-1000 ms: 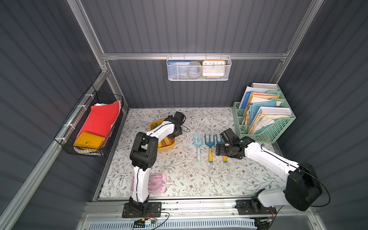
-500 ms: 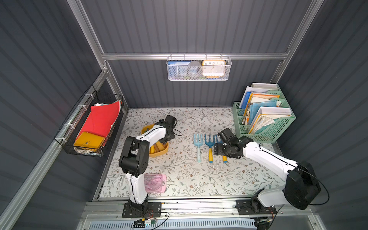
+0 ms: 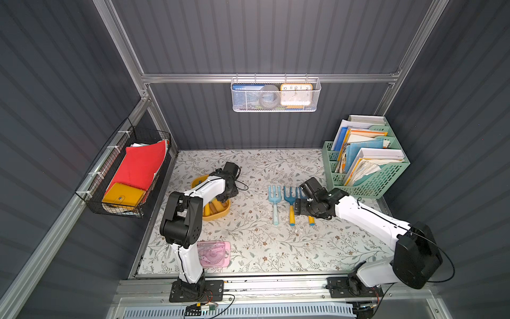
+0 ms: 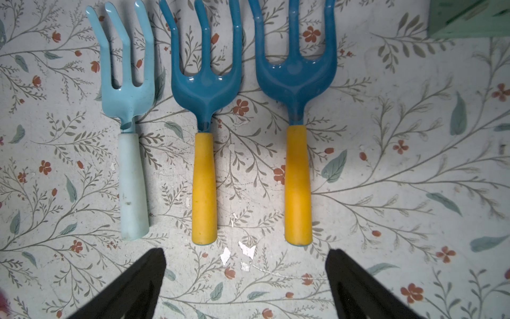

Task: Take the hand rake out of the storage box
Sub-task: Move the storage box to the center of the board, then pick up the rake from the storage box.

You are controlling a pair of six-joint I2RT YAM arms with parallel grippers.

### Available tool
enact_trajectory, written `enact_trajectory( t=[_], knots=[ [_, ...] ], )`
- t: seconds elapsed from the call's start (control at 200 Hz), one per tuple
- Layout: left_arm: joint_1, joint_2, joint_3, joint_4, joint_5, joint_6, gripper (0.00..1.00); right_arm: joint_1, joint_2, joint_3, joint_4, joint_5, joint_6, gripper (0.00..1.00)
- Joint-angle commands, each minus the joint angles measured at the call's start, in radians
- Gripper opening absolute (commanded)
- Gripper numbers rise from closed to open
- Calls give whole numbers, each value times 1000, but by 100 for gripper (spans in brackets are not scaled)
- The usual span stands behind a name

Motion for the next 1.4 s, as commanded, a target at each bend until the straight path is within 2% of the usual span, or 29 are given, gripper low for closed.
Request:
enact_trajectory(
  t=[0.0,0.17,0.27,0.485,0.85,1.396],
  knots=[
    [17,-68,27,-54,-19,5,45,2,6,17,-10,18,4,95],
    [61,-119,28,-102,-56,-22,54,2,4,12,-9,16,5,96],
    [100,-151,-4,-116,-61,-32,54,3,1,9,-5,15,5,95],
    [176,-201,-109,-79,-39,-39,47,3,13,20,2,6,5,96],
    [244,-183,-174,-47,-17,-8,40,9,17,8,19,0,14,95],
    [253,-88,-115,-16,16,53,37,17,24,6,23,2,19,95]
  ],
)
